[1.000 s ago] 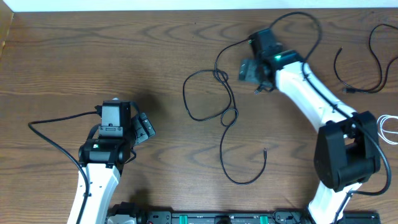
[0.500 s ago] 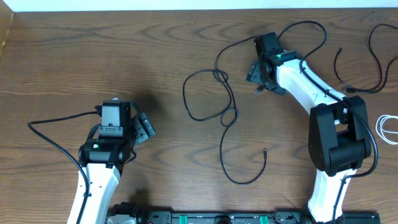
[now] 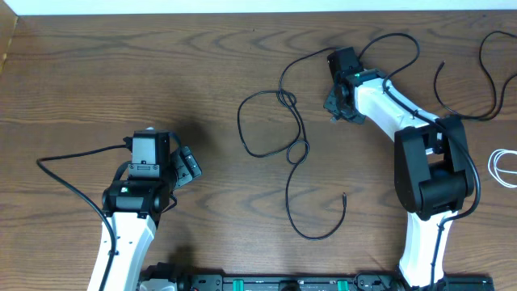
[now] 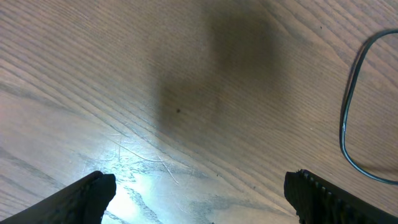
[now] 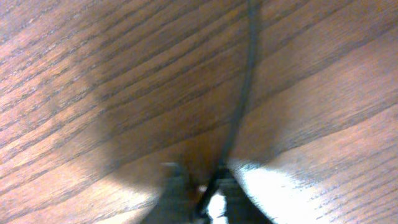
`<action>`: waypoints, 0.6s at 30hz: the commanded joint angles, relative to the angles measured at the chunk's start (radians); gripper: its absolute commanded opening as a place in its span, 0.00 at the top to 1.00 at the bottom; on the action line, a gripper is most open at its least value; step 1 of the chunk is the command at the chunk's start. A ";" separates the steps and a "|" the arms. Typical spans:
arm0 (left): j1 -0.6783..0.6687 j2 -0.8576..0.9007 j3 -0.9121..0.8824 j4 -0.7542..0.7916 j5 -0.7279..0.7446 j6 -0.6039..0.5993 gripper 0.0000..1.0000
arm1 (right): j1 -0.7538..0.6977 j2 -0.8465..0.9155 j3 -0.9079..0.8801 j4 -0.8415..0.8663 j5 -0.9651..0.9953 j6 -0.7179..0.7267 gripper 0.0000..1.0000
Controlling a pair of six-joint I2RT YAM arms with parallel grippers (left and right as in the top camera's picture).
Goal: Untangle cables
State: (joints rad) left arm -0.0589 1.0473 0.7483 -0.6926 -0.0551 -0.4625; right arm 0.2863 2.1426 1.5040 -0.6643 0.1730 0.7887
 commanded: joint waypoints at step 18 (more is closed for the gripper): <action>0.005 0.003 0.006 -0.003 -0.010 0.020 0.07 | 0.001 -0.299 0.000 -0.174 -0.012 -0.181 0.99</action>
State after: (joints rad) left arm -0.0589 1.0473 0.7483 -0.6926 -0.0551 -0.4625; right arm 0.2863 1.9018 1.5021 -0.8150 0.1654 0.6720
